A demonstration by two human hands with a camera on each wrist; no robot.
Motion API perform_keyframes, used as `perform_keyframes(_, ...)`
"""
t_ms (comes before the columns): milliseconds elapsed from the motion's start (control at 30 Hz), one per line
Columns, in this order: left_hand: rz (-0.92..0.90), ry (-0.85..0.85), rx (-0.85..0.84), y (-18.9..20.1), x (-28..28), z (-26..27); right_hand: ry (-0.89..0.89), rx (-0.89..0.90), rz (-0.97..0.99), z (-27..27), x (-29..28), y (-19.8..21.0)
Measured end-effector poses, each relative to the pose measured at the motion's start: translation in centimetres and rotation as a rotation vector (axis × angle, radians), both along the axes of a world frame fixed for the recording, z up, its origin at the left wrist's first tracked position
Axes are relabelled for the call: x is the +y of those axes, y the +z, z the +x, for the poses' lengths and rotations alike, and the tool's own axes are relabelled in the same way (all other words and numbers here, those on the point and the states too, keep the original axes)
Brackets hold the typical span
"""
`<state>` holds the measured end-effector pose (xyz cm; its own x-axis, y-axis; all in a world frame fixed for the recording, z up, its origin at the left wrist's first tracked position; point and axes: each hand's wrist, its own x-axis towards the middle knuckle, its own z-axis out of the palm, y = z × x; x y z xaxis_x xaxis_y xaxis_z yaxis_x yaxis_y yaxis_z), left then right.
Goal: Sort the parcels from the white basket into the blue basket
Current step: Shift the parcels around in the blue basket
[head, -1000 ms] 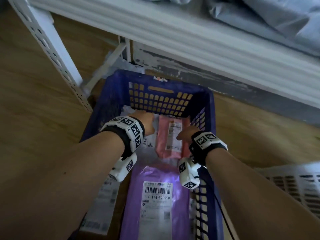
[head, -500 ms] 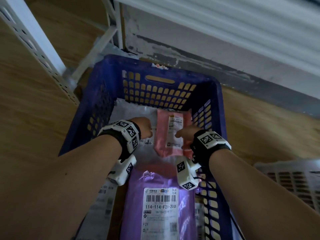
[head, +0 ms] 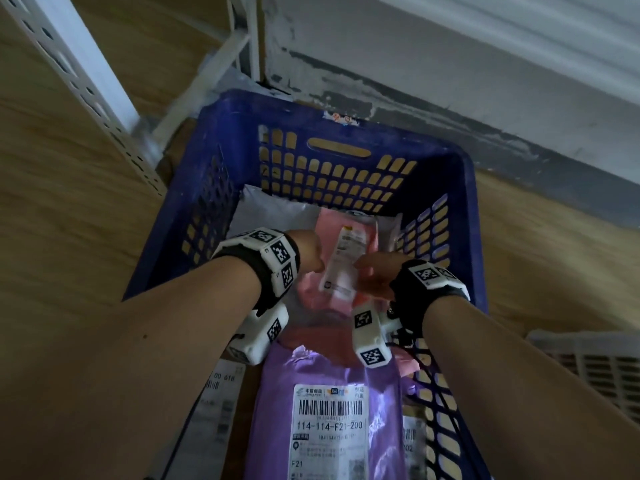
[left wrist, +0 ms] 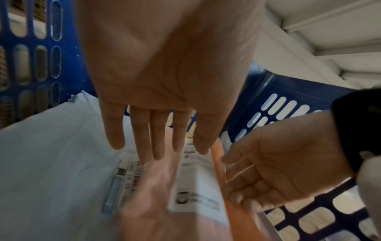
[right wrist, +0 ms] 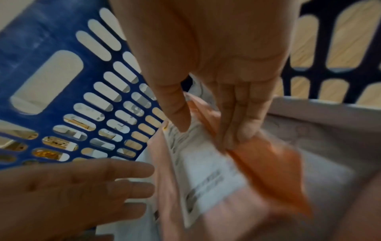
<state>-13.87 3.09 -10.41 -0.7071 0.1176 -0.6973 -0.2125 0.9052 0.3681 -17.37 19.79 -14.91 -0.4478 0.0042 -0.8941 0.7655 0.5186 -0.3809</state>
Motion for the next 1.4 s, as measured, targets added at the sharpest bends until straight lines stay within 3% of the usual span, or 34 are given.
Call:
perform_keyframes(200, 0.020, 0.021, -0.026, -0.7, -0.2, -0.3, 0.065, -0.106, -0.006, 2.1, -0.7, -0.9)
perform_keyframes(300, 0.029, 0.034, -0.052, -0.9, -0.6, -0.5, 0.075, -0.001, 0.058, 1.6, -0.8, -0.3)
perform_keyframes(467, -0.011, 0.111, -0.014, 0.4, -1.2, 0.0, -0.056, 0.122, -0.142, -0.1, -1.9, 3.8)
perform_keyframes(567, -0.030, 0.241, 0.090, 2.7, -2.2, 0.8, -0.063, 0.258, -0.140, -0.8, -2.6, 8.2)
perform_keyframes(700, 0.085, 0.451, 0.219, 7.4, -3.8, 2.2, -0.074, 0.368, -0.119, 0.4, -2.9, 14.0)
perform_keyframes(900, 0.287, 0.564, 0.346, 14.4, -3.8, 7.6, -0.161, 0.505, -0.202, 6.0, -2.3, 21.4)
perform_keyframes(1233, 0.468, 0.723, 0.683, 21.2, -1.1, 17.6, -0.222, 0.618, -0.299, 16.2, 0.9, 26.0)
perform_keyframes(1400, 0.447, 0.680, 0.705, 23.0, -0.6, 20.4, -0.245, 0.633, -0.361, 19.2, 2.1, 25.5)
